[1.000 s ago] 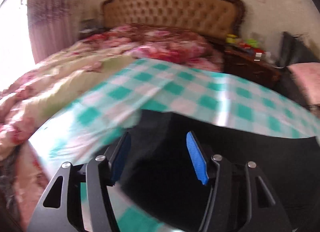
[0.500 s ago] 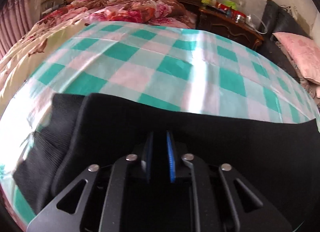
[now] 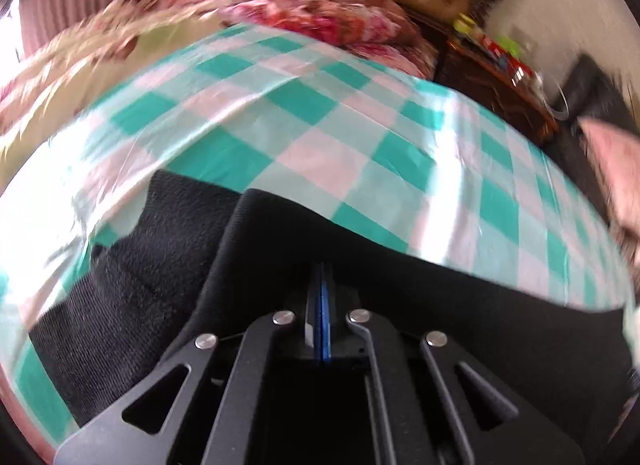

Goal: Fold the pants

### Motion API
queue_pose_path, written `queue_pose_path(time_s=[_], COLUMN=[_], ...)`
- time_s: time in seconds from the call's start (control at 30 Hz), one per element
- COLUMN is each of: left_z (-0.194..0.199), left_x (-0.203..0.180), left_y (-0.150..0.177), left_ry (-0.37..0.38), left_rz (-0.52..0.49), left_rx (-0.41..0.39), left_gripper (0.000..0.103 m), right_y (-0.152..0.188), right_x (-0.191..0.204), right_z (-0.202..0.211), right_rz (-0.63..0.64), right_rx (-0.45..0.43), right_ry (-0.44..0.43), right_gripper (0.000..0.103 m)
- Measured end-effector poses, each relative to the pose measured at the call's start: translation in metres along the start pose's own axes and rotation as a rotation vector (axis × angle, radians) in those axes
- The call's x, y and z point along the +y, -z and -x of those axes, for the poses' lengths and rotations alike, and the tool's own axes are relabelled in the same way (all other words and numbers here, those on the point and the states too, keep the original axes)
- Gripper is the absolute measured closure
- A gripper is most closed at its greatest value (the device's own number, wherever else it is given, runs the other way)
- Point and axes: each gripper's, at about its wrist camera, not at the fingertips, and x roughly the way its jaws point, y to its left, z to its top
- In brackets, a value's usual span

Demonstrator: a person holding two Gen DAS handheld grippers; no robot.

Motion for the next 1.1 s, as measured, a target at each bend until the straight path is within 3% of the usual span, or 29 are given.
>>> queue_pose_path(time_s=[0.13,0.27,0.37,0.5,0.6,0.73,0.8,0.87,0.93,1.03,1.07,1.1], left_z=[0.006,0.009,0.021,0.023,0.022,0.02,0.017,0.015,0.013,0.015,0.019,0.029], left_x=[0.002,0.015,0.019,0.011,0.017,0.018,0.013,0.01,0.007,0.005,0.004,0.003], left_y=[-0.002,-0.001,0.0,0.007,0.009,0.009,0.011,0.012,0.012,0.011,0.011,0.013], left_ry=[-0.06,-0.042,-0.079,-0.142,-0.113,-0.104,-0.123,-0.136,-0.153,-0.158,-0.143,-0.107], left_rz=[0.051,0.131,0.154,0.064,0.061,0.012,-0.028,-0.043,-0.055,-0.055,-0.047,-0.032], left_rx=[-0.018,-0.025,-0.074,-0.084,-0.095,-0.1,-0.113,-0.124,-0.137,-0.136,-0.131,-0.139], left_gripper=[0.101,0.101,0.101,0.1,0.101,0.101,0.101,0.101,0.101,0.101,0.096,0.08], right_y=[0.0,0.001,0.001,0.001,0.007,0.037,0.056,0.075,0.09,0.098,0.097,0.097], right_x=[0.0,0.001,0.001,0.001,-0.009,-0.038,-0.063,-0.079,-0.086,-0.098,-0.099,-0.101], right_z=[0.0,0.0,0.0,0.001,0.023,0.068,0.072,0.061,0.047,0.039,0.036,0.034], right_rz=[0.002,0.002,0.001,-0.003,-0.039,-0.066,-0.127,-0.135,-0.125,-0.228,-0.24,-0.247], right_rx=[-0.003,-0.005,-0.006,-0.009,-0.065,-0.153,-0.116,-0.028,0.012,0.017,0.019,0.018], right_ry=[0.001,0.001,-0.001,-0.008,-0.04,-0.003,-0.003,0.01,-0.017,-0.099,-0.107,-0.109], right_gripper=[0.01,0.01,0.009,0.009,0.01,0.01,0.012,0.022,0.021,0.017,0.014,0.012])
